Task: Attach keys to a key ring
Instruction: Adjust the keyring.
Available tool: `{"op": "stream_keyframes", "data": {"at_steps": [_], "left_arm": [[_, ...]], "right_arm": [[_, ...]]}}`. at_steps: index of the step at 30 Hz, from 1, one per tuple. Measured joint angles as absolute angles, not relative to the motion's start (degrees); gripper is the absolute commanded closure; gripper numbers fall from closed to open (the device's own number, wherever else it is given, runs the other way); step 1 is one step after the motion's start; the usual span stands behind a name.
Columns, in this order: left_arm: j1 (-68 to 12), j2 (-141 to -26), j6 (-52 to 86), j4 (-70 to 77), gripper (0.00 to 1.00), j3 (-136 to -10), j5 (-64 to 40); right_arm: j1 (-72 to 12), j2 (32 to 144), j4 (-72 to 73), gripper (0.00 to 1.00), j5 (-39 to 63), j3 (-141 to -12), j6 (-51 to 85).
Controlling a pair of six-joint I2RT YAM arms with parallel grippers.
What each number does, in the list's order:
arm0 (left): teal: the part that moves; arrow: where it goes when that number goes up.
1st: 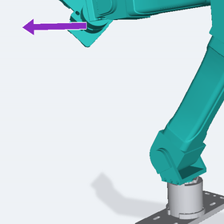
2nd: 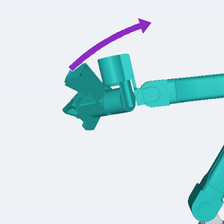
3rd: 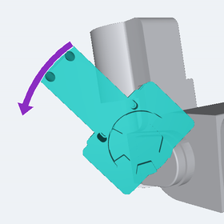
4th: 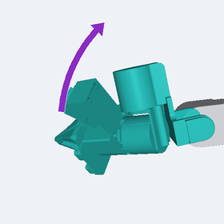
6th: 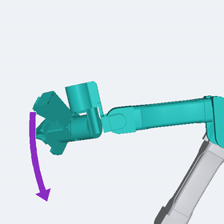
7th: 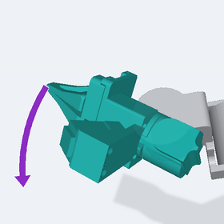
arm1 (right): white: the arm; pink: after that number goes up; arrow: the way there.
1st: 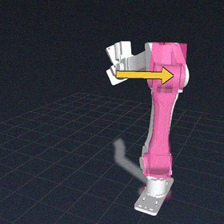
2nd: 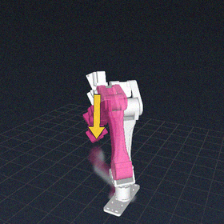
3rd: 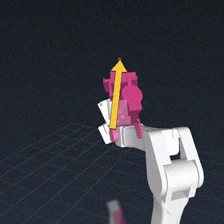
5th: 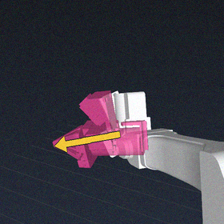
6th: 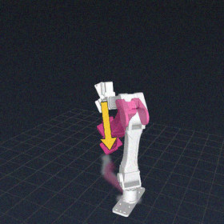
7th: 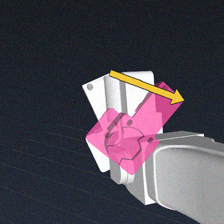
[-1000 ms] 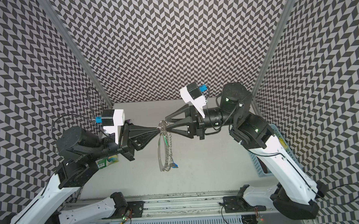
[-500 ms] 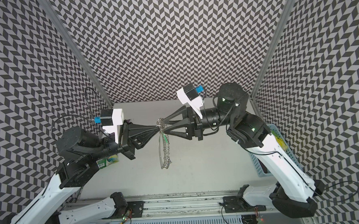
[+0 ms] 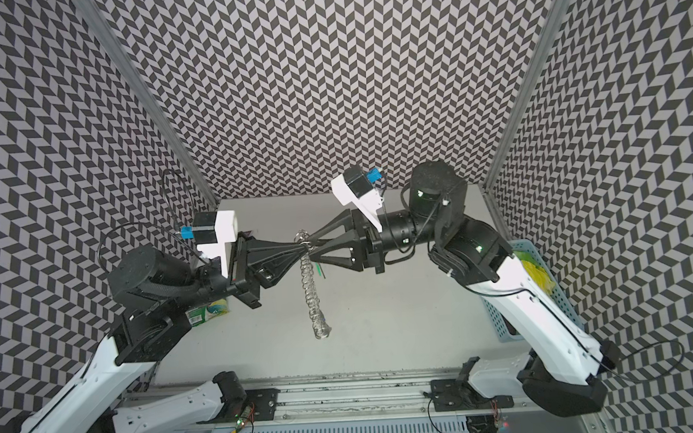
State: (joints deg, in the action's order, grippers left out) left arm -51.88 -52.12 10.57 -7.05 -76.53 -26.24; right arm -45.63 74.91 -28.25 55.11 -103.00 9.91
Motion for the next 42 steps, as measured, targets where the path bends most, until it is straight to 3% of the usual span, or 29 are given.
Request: {"op": "stream_keyframes", "data": {"at_steps": [3, 8, 18, 21, 23, 24, 26, 34, 42], "left_arm": [[-51.88, -52.05, 10.52, -6.81, 1.00, -76.49, -26.22], [-51.88, -51.99, 10.55, -6.42, 1.00, -76.27, -26.04], [-51.88, -51.96, 10.15, -6.28, 1.00, -76.29, -25.56], [-51.88, -51.94, 9.63, -6.52, 0.71, -76.34, -24.75], [-51.88, -51.77, 9.67, -6.94, 0.36, -76.42, -23.75], [-51.88, -51.46, 9.50, -7.25, 0.28, -76.47, -22.92], [-51.88, -50.74, 9.21, -8.43, 0.23, -76.64, -21.23], [-51.88, -51.16, 5.02, -21.43, 0.26, -88.14, -15.29], [-51.88, -58.33, -1.41, -38.22, 0.31, -101.97, -16.71]], "right_arm": [[-45.65, 74.96, -28.21, 0.89, 54.83, -103.02, 9.82], [-45.71, 74.96, -27.81, 1.00, 54.70, -103.07, 9.50], [-45.74, 74.96, -27.31, 1.00, 54.68, -103.09, 9.52], [-45.52, 74.94, -27.24, 1.00, 54.72, -103.07, 9.54], [-44.95, 74.94, -27.46, 1.00, 54.72, -103.07, 9.54], [-44.53, 74.94, -27.57, 1.00, 54.92, -103.07, 9.52], [-43.53, 74.85, -28.14, 1.00, 55.00, -103.07, 9.45], [-41.28, 76.14, -38.96, 1.00, 54.15, -107.85, 3.68], [-41.45, 78.41, -51.09, 1.00, 50.68, -110.78, -2.68]]}}
